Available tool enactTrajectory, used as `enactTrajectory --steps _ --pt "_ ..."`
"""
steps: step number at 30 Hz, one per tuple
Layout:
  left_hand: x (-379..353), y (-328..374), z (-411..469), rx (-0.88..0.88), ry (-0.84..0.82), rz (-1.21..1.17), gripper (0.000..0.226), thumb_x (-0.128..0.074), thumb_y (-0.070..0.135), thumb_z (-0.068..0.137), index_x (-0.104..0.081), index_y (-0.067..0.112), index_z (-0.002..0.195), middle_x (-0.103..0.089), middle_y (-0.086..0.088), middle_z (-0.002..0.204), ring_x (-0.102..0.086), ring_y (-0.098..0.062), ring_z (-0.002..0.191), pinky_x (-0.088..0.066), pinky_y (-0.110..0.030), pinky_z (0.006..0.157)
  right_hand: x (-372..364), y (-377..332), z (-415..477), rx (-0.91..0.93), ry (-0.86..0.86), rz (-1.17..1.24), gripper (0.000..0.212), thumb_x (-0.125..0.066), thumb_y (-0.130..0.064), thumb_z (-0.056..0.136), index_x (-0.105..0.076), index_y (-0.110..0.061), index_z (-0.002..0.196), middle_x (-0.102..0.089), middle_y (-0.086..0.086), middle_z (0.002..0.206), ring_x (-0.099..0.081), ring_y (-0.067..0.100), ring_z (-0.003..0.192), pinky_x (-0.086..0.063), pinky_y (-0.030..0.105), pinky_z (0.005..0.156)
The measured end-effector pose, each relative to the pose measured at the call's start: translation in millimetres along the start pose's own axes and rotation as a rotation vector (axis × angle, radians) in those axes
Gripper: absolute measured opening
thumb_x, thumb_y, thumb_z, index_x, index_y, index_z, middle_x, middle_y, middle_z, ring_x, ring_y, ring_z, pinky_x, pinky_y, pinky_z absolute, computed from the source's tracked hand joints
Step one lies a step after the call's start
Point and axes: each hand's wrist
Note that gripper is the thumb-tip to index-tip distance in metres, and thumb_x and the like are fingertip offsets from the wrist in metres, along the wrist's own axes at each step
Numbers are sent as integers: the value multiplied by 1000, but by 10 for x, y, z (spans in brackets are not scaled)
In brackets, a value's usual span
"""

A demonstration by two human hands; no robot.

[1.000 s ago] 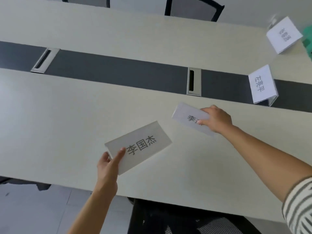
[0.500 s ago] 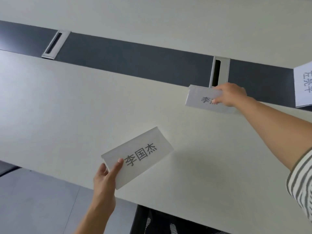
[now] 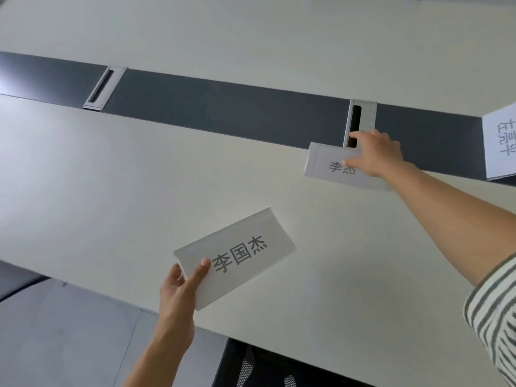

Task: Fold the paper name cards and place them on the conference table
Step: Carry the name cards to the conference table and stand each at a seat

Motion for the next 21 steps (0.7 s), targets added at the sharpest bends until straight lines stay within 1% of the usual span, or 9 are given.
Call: enactTrajectory --steps 2,3,5,7,8,12,15,18,21 --pt "19 40 -55 -20 -24 1 48 -81 26 65 -65 13 107 -74 -13 101 -74 -19 78 -56 -24 56 74 -111 -249 76 157 131 56 -66 -37 84 -50 -18 134 -55 14 131 -48 35 122 -39 45 96" --pt "19 68 -94 -27 -32 6 57 -81 32 58 -65 13 109 -75 -13 102 -73 -22 81 -57 -26 58 106 -191 -419 119 197 222 49 -65 -35 85 -55 -17 130 -59 11 127 -53 32 118 -42 42 94" --pt "9 119 -196 -41 -56 20 64 -80 37 53 -64 14 111 -75 -12 103 -73 -25 86 -58 -29 61 148 -354 -813 201 187 372 39 -66 -35 85 -63 -17 121 -67 4 117 -61 25 109 -47 38 92" --pt "3 170 -324 -59 -88 27 58 -80 32 58 -63 14 111 -75 -12 103 -73 -26 87 -59 -30 63 144 -497 -1221 285 110 459 37 -67 -39 84 -67 -19 115 -71 -1 109 -65 16 102 -50 39 92" --pt "8 196 -401 -72 -108 25 58 -80 32 59 -63 14 112 -75 -11 103 -73 -26 87 -59 -30 64 139 -565 -1420 326 64 491 38 -67 -43 83 -67 -21 114 -71 -4 108 -65 12 101 -50 38 92" --pt "99 273 -781 -137 -161 -1 73 -90 45 43 -67 18 106 -75 -11 103 -73 -26 88 -58 -28 65 129 -837 -2114 471 -96 556 50 -65 -55 78 -64 -27 119 -67 -11 115 -61 3 104 -48 28 93" --pt "249 251 -1116 -177 -182 -34 70 -91 51 39 -70 23 100 -75 -9 101 -73 -26 87 -59 -29 65 116 -1006 -2460 532 -228 569 55 -68 -56 74 -61 -32 122 -65 -13 115 -60 1 105 -48 26 91" --pt "501 167 -1415 -197 -135 -74 66 -89 42 49 -67 19 107 -75 -9 103 -73 -26 90 -59 -31 67 44 -1173 -2706 529 -375 659 46 -75 -49 72 -64 -36 115 -66 -13 114 -65 2 99 -53 27 87" --pt "865 52 -1694 -210 -46 -118 57 -78 34 59 -65 12 109 -74 -11 102 -72 -30 91 -58 -31 67 -65 -1386 -2955 511 -518 822 37 -81 -34 71 -70 -28 106 -71 -5 107 -72 12 89 -58 27 79"
Point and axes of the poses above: each hand's wrist, its own z-axis towards the middle knuckle, its own x-axis out of the back of the hand, y = z × x
